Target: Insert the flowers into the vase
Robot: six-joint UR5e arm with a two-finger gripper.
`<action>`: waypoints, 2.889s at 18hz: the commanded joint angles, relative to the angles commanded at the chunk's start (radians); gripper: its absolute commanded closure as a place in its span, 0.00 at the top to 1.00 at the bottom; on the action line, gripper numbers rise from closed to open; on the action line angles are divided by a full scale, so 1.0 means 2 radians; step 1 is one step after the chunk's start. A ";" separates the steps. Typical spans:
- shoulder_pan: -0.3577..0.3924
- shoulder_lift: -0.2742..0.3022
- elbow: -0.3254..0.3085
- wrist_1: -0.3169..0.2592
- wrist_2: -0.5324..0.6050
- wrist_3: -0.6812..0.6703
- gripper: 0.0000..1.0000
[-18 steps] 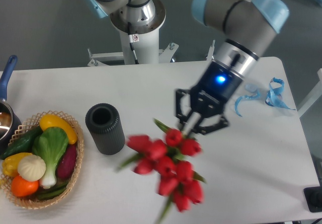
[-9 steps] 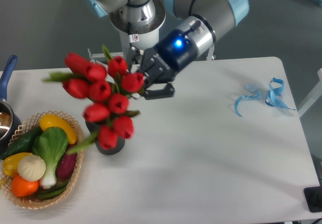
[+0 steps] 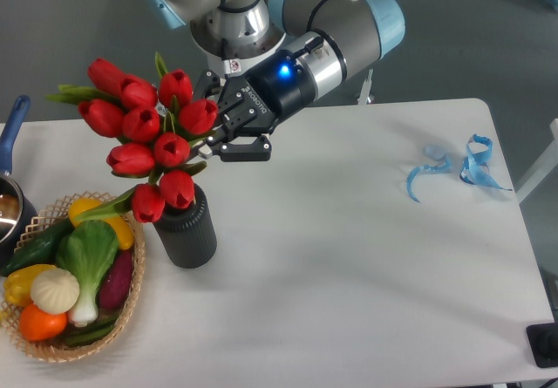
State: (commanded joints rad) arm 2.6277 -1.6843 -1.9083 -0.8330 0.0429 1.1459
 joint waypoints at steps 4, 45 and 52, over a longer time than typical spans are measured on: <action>-0.005 -0.001 -0.015 0.000 0.003 0.014 0.00; 0.002 -0.028 -0.151 0.001 0.068 0.213 1.00; 0.040 -0.015 -0.150 0.001 0.067 0.212 1.00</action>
State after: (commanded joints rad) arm 2.7073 -1.7150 -2.2089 -0.8314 0.1764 1.5693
